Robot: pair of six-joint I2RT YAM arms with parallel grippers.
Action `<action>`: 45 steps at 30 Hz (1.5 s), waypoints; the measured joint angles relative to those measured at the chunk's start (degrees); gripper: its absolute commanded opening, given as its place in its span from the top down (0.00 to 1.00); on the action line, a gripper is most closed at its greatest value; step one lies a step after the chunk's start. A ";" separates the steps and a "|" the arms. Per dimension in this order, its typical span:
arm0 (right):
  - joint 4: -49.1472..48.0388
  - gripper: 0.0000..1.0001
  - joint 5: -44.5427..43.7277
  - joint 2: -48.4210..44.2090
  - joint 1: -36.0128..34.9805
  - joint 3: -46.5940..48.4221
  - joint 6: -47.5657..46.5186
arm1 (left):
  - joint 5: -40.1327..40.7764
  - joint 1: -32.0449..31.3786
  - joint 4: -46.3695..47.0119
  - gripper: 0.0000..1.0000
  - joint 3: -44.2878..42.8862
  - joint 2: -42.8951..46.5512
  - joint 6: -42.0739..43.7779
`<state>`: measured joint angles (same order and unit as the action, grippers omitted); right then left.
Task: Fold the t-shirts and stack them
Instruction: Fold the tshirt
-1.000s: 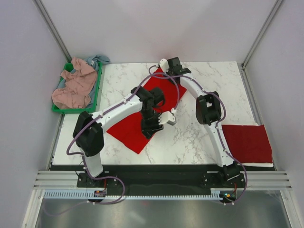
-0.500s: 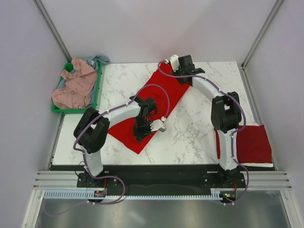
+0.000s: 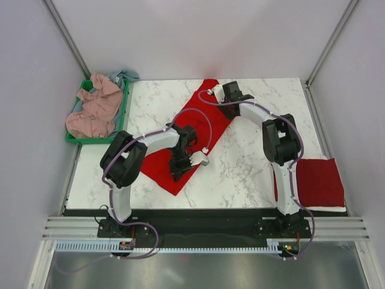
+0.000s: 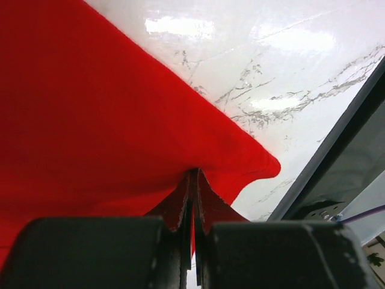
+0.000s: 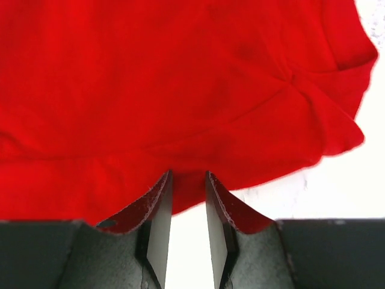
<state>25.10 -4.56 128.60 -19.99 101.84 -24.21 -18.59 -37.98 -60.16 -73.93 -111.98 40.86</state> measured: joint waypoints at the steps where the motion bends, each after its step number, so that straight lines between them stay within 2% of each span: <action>1: 0.00 0.64 -0.02 0.94 0.00 0.70 0.00 | -0.04 -0.07 -0.02 0.98 -0.04 -0.07 -0.17; 9: 0.07 0.64 -0.22 6.10 0.02 6.69 -0.90 | -1.22 -3.98 -2.32 0.98 -4.79 -3.67 -1.33; 23: 0.46 0.63 2.12 14.67 0.42 20.37 -1.05 | -5.18 -13.18 -6.12 0.97 -25.99 -16.15 -2.73; 31: 1.01 0.63 5.01 18.40 0.35 26.51 -0.83 | -7.02 -16.00 -7.06 0.97 -31.39 -18.86 -3.41; 39: 1.09 0.63 6.45 19.12 0.33 27.76 0.61 | -7.54 -16.94 -10.36 0.98 -35.82 -19.61 -5.22; 45: 1.57 0.57 5.68 16.04 0.35 24.96 2.36 | -5.38 -17.16 -13.16 0.96 -37.09 -16.41 -7.37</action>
<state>26.68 1.13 144.64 -19.64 126.80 -21.85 -23.97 -55.13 -73.32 -111.02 -128.40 33.50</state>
